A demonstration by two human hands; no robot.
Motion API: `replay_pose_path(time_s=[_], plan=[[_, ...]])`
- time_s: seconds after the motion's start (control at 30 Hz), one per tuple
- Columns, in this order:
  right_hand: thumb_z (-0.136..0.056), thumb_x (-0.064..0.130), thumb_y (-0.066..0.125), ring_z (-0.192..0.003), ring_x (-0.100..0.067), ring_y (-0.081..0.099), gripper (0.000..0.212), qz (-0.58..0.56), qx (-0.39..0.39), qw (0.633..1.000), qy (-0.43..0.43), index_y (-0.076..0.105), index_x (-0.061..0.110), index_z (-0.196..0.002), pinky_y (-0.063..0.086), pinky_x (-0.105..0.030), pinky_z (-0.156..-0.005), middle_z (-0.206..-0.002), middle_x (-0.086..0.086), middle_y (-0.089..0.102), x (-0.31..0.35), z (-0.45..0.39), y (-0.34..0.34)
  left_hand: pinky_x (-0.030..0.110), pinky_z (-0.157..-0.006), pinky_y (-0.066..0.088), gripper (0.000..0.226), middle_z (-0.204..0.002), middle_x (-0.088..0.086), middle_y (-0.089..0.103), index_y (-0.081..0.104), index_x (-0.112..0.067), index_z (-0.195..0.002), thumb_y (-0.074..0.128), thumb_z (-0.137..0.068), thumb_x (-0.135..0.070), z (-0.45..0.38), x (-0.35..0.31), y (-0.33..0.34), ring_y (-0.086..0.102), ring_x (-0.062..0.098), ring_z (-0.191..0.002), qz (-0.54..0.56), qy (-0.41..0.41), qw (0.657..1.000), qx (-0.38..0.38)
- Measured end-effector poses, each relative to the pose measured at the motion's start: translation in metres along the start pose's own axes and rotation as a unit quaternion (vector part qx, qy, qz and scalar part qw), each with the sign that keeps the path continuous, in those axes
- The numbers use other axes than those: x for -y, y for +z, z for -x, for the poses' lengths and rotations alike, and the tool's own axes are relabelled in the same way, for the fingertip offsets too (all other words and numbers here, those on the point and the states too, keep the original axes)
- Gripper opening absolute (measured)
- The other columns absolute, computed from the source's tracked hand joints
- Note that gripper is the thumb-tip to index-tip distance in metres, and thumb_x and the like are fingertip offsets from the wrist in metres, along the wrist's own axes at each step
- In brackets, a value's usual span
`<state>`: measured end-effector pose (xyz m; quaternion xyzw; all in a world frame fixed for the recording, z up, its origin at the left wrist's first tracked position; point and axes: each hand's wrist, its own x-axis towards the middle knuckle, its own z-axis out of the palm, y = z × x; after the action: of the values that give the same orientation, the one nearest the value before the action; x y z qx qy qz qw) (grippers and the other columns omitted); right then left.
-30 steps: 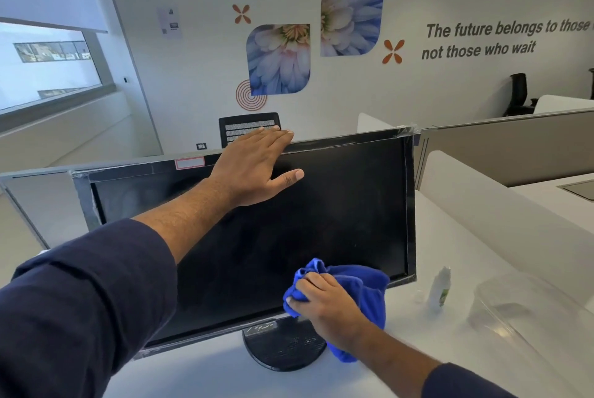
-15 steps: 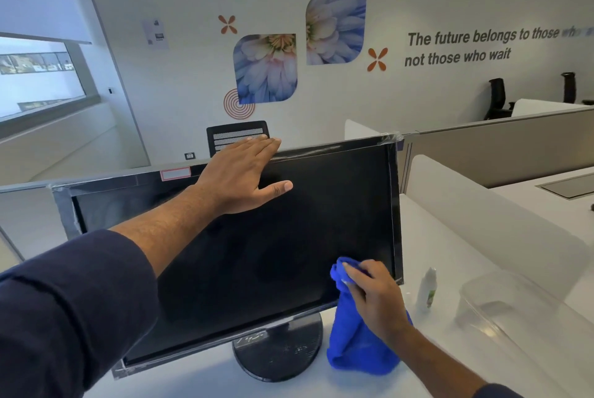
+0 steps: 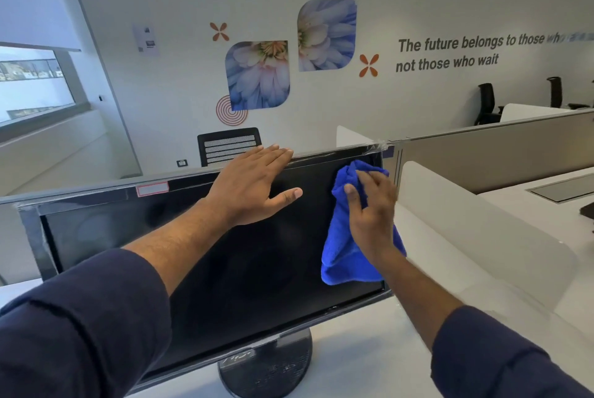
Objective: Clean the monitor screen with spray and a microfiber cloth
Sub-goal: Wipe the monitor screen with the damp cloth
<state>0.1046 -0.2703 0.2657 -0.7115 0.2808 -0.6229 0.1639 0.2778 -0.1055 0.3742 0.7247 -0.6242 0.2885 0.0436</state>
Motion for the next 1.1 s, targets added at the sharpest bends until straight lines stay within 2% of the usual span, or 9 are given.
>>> replay_pose_path(time_s=[0.13, 0.3, 0.5, 0.63, 0.77, 0.87, 0.93, 1.0, 1.1], plan=[[-0.099, 0.044, 0.031, -0.147, -0.02, 0.022, 0.053, 0.159, 0.086, 0.983, -0.036, 0.041, 0.027, -0.148, 0.015, -0.052, -0.112, -0.158, -0.002, 0.033, -0.023, 0.028, 0.006, 0.033, -0.121, 0.015, 0.087, -0.16, 0.0, 0.034, 0.027, -0.023, -0.156, 0.015, -0.091, -0.078, -0.002, 0.003, 0.0, 0.026, 0.014, -0.149, 0.01, 0.003, 1.0, 0.007], [-0.102, 0.044, 0.022, -0.153, -0.019, 0.004, 0.056, 0.187, 0.16, 0.967, -0.068, 0.013, 0.035, -0.157, 0.004, -0.049, -0.117, -0.166, 0.003, 0.01, -0.032, 0.064, 0.013, 0.035, -0.121, 0.02, 0.088, -0.16, 0.0, 0.035, 0.029, -0.023, -0.155, 0.013, -0.09, -0.079, -0.005, 0.002, 0.001, 0.028, 0.015, -0.148, 0.025, 0.002, 1.0, 0.009], [-0.104, 0.046, 0.024, -0.151, -0.023, 0.016, 0.054, 0.225, 0.268, 0.906, -0.237, 0.014, 0.037, -0.156, 0.001, -0.046, -0.121, -0.166, 0.005, 0.003, -0.05, 0.17, 0.016, 0.035, -0.12, 0.017, 0.089, -0.161, 0.002, 0.031, 0.024, -0.022, -0.157, 0.017, -0.089, -0.079, -0.002, 0.003, 0.002, 0.025, 0.016, -0.149, 0.008, 0.019, 1.0, 0.012], [-0.103, 0.038, 0.031, -0.148, -0.024, 0.024, 0.055, 0.24, 0.247, 0.907, -0.242, 0.016, 0.033, -0.156, 0.007, -0.052, -0.121, -0.165, 0.001, 0.013, -0.054, 0.155, 0.01, 0.031, -0.12, 0.013, 0.081, -0.162, 0.002, 0.029, 0.021, -0.021, -0.158, 0.022, -0.092, -0.068, -0.001, 0.005, 0.0, 0.022, 0.015, -0.15, 0.016, 0.026, 0.999, 0.015], [-0.102, 0.033, 0.03, -0.15, -0.027, 0.02, 0.053, 0.223, 0.152, 0.959, -0.082, 0.028, 0.022, -0.154, 0.013, -0.053, -0.12, -0.161, -0.006, 0.026, -0.035, 0.098, 0.011, 0.027, -0.117, 0.008, 0.077, -0.163, 0.001, 0.027, 0.02, -0.022, -0.158, 0.021, -0.092, -0.062, 0.0, 0.006, -0.002, 0.021, 0.014, -0.15, 0.031, 0.013, 0.999, 0.019], [-0.101, 0.03, 0.029, -0.151, -0.028, 0.015, 0.054, 0.171, 0.09, 0.981, 0.021, 0.029, 0.018, -0.154, 0.017, -0.055, -0.12, -0.161, -0.01, 0.025, -0.013, 0.046, 0.02, 0.028, -0.12, 0.01, 0.079, -0.162, 0.002, 0.028, 0.021, -0.021, -0.158, 0.018, -0.092, -0.064, -0.002, 0.003, -0.003, 0.021, 0.014, -0.15, 0.038, 0.017, 0.999, 0.022], [-0.101, 0.035, 0.03, -0.151, -0.029, 0.015, 0.055, 0.143, 0.065, 0.986, 0.052, 0.029, 0.018, -0.154, 0.017, -0.057, -0.118, -0.162, -0.01, 0.024, 0.009, 0.023, 0.031, 0.028, -0.12, 0.01, 0.082, -0.162, 0.002, 0.03, 0.023, -0.02, -0.158, 0.016, -0.091, -0.067, -0.003, 0.002, -0.003, 0.022, 0.014, -0.15, 0.04, 0.016, 0.999, 0.02], [-0.101, 0.048, 0.031, -0.152, -0.029, 0.01, 0.061, 0.152, 0.076, 0.985, 0.021, 0.026, 0.021, -0.155, 0.011, -0.055, -0.121, -0.163, -0.009, 0.019, 0.032, 0.019, 0.045, 0.027, -0.119, 0.011, 0.085, -0.161, 0.003, 0.031, 0.024, -0.019, -0.157, 0.015, -0.09, -0.071, -0.002, 0.003, -0.004, 0.024, 0.014, -0.149, 0.042, 0.013, 0.999, 0.018], [-0.099, 0.055, 0.036, -0.152, -0.031, 0.008, 0.063, 0.142, 0.138, 0.974, -0.113, 0.033, 0.023, -0.153, 0.008, -0.052, -0.122, -0.164, -0.008, 0.02, 0.062, 0.05, 0.067, 0.029, -0.12, 0.014, 0.088, -0.16, 0.003, 0.033, 0.027, -0.017, -0.156, 0.015, -0.089, -0.073, -0.002, 0.004, -0.004, 0.025, 0.014, -0.149, 0.047, 0.012, 0.999, 0.016]])
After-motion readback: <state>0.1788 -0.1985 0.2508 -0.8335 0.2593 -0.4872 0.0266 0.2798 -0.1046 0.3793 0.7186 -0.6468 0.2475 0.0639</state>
